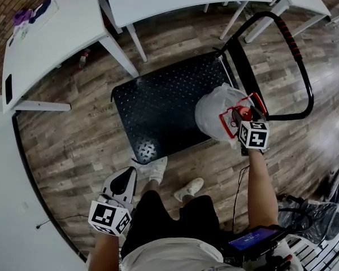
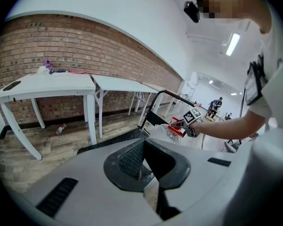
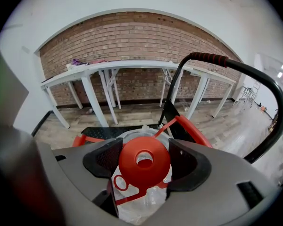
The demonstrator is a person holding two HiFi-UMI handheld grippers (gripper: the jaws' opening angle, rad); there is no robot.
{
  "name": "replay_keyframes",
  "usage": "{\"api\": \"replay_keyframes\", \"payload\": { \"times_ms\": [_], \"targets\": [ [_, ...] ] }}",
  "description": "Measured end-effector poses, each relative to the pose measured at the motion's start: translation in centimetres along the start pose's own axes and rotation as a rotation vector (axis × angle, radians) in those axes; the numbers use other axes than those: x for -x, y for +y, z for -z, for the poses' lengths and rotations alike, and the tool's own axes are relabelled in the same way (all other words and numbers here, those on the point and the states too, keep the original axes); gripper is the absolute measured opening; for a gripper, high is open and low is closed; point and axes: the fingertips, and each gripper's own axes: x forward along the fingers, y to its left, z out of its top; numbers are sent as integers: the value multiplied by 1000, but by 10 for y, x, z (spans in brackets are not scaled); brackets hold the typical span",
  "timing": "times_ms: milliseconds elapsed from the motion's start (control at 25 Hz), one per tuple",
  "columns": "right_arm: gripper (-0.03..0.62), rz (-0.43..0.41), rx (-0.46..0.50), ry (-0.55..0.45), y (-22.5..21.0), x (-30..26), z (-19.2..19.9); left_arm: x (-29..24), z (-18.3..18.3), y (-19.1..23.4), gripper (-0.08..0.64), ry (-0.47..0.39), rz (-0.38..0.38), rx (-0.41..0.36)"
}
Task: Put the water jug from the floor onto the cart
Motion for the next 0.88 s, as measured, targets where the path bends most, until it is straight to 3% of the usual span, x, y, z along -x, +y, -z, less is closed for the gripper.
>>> {"api": "replay_keyframes", "payload": {
  "times_ms": [440,680,880],
  "targets": [
    [307,39,-32,-56,-8,11,-9,3,-6,2,2,-15,22,-2],
    [305,73,-64,-309,6,115,-94,-1,-31,2,2,-44,108,-42],
    [280,95,-92,-511,30,236,-137,-11,-76,-23,2,-95,242,-144]
  ]
}}
